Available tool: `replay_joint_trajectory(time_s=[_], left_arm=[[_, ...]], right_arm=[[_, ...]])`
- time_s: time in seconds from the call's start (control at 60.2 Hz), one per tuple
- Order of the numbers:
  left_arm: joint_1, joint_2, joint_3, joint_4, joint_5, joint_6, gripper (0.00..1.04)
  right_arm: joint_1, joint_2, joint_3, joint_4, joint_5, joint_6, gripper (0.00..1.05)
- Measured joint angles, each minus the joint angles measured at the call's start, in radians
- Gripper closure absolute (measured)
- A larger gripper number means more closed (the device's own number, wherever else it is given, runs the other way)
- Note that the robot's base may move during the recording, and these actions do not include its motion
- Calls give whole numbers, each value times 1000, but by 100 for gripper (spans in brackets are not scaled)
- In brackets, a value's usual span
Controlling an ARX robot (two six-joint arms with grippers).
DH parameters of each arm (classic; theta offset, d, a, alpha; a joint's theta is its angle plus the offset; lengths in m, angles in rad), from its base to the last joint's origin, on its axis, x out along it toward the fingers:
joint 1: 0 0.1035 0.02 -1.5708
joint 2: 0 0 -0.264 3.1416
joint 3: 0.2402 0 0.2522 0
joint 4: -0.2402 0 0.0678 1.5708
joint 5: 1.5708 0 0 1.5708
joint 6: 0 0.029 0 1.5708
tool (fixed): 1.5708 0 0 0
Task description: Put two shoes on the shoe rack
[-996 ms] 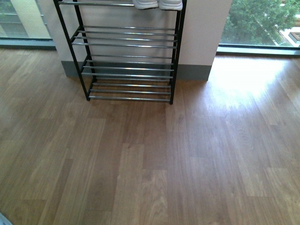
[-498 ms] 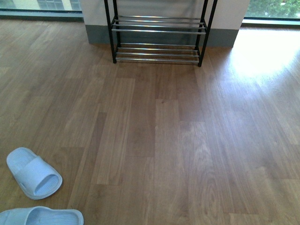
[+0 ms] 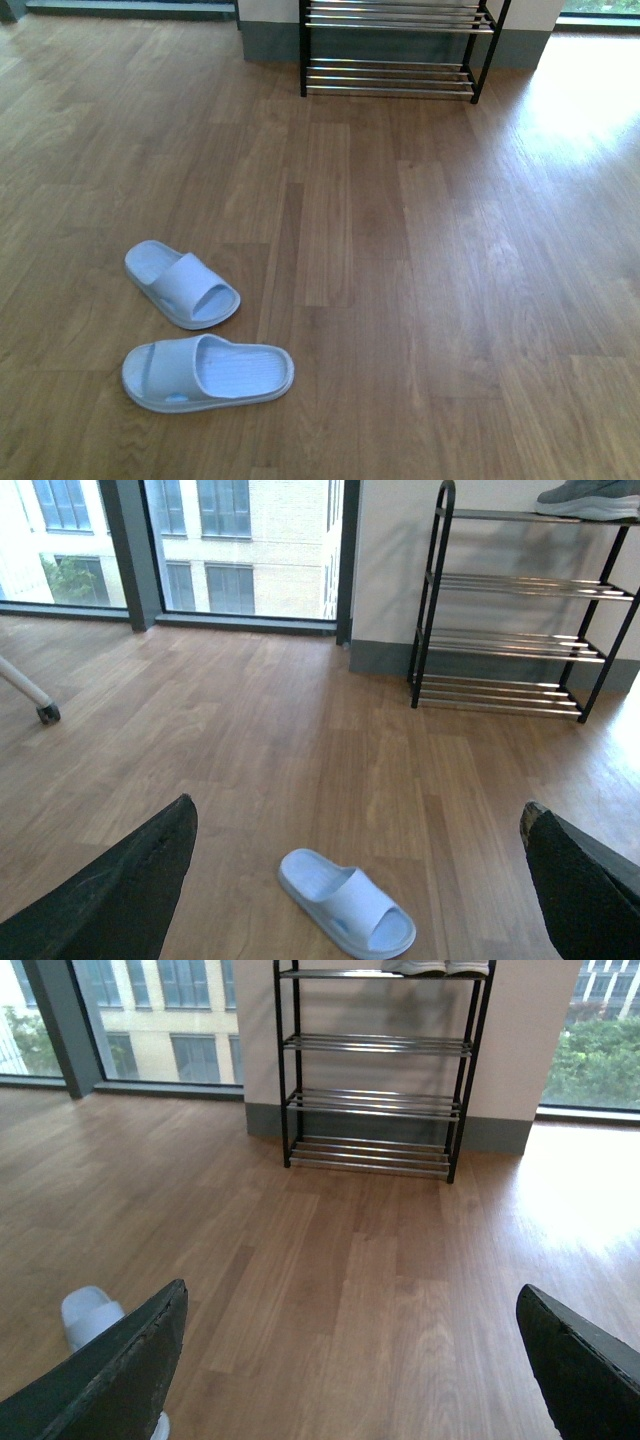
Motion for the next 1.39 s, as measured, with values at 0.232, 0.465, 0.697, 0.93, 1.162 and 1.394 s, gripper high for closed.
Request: replay_joint_trajectory(time_s=[0.232,0.465,0.697,0.93,1.162,1.394], left_arm=[[0,0,0,0,-2,0,9],[0,0,0,0,0,0,9],[0,0,0,0,0,0,9],[0,0,0,0,-3,0,9],[0,0,0,0,0,0,9],[0,0,0,0,-3,0,9]], right_arm=[[0,0,0,0,-3,0,9],[0,0,0,-1,0,2,9],[0,-1,0,-1,1,2,9],[0,-1,0,-1,-3,3,9],[0,-2,0,-1,0,3,9],[0,-2,0,-1,-3,3,9]])
